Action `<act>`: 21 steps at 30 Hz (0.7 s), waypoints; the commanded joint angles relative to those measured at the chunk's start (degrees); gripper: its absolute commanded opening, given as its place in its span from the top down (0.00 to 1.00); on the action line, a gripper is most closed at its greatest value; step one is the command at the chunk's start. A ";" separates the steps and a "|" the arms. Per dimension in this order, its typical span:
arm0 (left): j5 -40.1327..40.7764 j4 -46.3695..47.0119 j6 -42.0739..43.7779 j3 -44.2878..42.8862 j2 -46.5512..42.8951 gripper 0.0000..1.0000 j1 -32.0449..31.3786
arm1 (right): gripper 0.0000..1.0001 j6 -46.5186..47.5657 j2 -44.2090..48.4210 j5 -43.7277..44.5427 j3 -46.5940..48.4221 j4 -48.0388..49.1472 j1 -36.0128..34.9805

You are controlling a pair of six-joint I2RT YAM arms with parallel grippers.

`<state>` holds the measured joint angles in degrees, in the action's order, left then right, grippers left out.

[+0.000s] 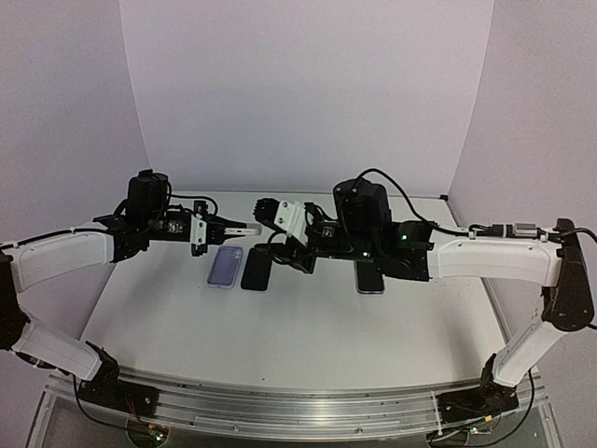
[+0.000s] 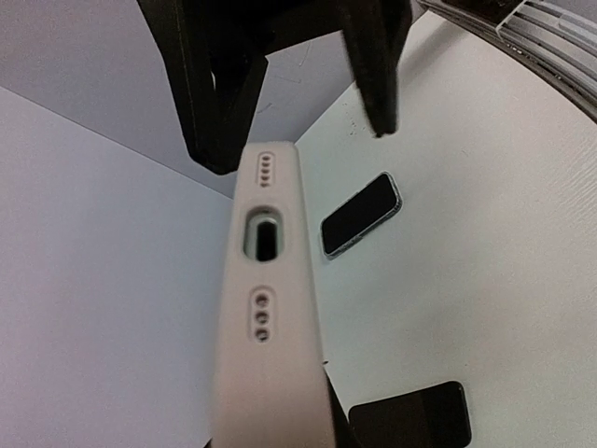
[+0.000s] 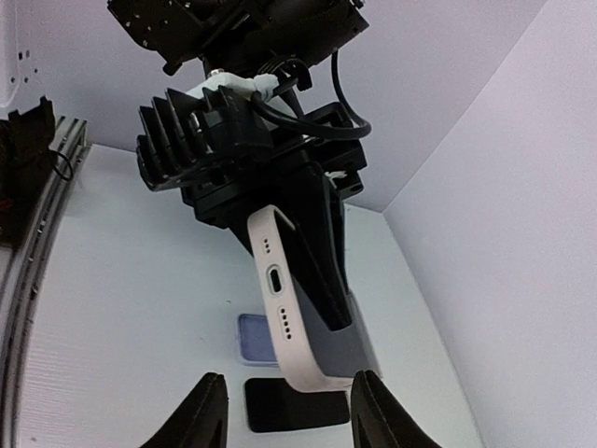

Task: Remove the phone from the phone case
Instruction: Remove the phone case from the phone.

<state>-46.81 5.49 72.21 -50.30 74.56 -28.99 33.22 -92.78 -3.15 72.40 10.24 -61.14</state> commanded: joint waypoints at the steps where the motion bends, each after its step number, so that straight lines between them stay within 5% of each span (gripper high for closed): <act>1: -1.12 2.02 -3.22 -4.64 -1.82 1.00 -0.43 | 0.68 4.14 -0.18 2.91 0.81 7.85 -0.06; 6: -1.08 2.41 -4.50 -5.06 -1.45 1.00 -0.67 | 0.81 3.71 -1.02 2.76 1.00 8.48 -0.05; 16: -1.91 2.67 -5.12 -5.20 -1.76 1.00 -0.89 | 0.77 3.45 -1.34 6.74 0.07 8.36 -0.09; 21: -1.97 3.16 -6.55 -5.59 -1.60 1.00 -0.98 | 0.85 3.56 -1.88 6.42 0.44 7.61 -0.05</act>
<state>-46.76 4.98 67.37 -52.18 74.56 -29.58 36.84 -93.85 1.66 72.29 16.43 -61.17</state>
